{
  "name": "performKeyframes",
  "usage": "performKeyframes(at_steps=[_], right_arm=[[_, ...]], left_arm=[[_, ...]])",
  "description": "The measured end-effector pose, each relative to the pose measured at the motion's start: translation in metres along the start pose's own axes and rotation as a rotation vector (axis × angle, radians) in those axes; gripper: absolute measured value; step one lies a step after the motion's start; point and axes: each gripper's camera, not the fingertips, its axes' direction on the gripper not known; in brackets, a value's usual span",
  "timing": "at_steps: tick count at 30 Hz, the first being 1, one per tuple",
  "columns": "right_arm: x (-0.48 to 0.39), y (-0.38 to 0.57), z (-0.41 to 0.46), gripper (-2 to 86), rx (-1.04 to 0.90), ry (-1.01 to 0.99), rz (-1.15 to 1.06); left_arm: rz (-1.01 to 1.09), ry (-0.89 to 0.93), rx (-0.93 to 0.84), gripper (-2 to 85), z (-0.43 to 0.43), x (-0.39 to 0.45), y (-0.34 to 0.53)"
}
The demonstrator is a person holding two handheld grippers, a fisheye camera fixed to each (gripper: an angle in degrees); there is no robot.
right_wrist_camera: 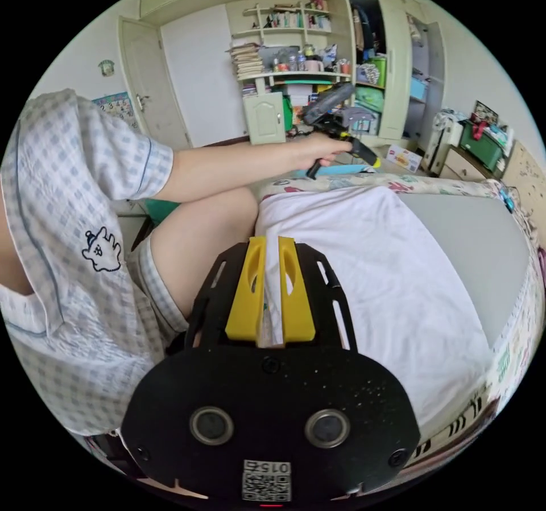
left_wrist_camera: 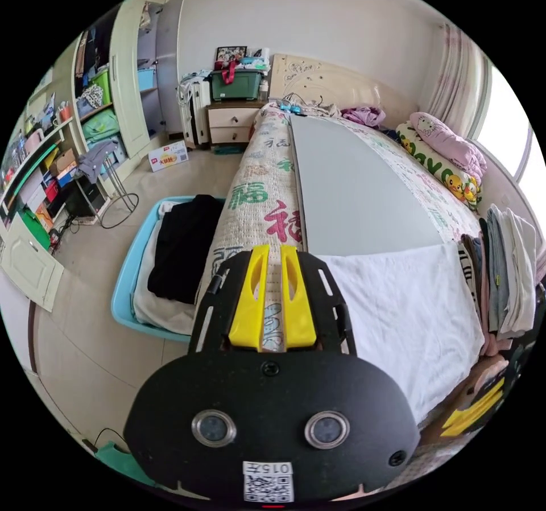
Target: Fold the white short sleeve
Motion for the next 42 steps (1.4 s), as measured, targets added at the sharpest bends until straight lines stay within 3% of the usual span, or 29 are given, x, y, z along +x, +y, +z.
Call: performKeyframes(at_steps=[7, 12, 16, 20, 29, 37, 42], right_arm=[[0.031, 0.055, -0.108, 4.2, 0.001, 0.425, 0.241], [0.021, 0.137, -0.16, 4.0, 0.005, 0.595, 0.727], [0.004, 0.196, -0.157, 4.4, 0.064, 0.605, 1.032], [0.02, 0.245, -0.164, 7.3, 0.214, 0.482, 1.261], [0.039, 0.269, -0.19, 9.5, 0.405, 0.443, 1.377], [0.02, 0.275, -0.212, 6.9, 0.506, 0.427, 1.317], [0.021, 0.275, -0.214, 7.5, 0.455, 0.438, 1.315]], left_arm=[[0.297, 0.149, -0.022, 3.1, -0.007, 0.102, -0.001], [0.399, 0.419, -0.026, 5.8, 0.0, 0.197, -0.046], [0.457, 0.482, -0.048, 6.9, 0.021, 0.265, -0.074], [0.539, 0.492, -0.13, 7.8, 0.053, 0.333, -0.089], [0.575, 0.404, -0.287, 10.3, 0.106, 0.397, -0.118], [0.481, 0.464, -0.37, 11.3, 0.143, 0.413, -0.137], [0.541, 0.396, -0.457, 9.1, 0.162, 0.424, -0.134]])
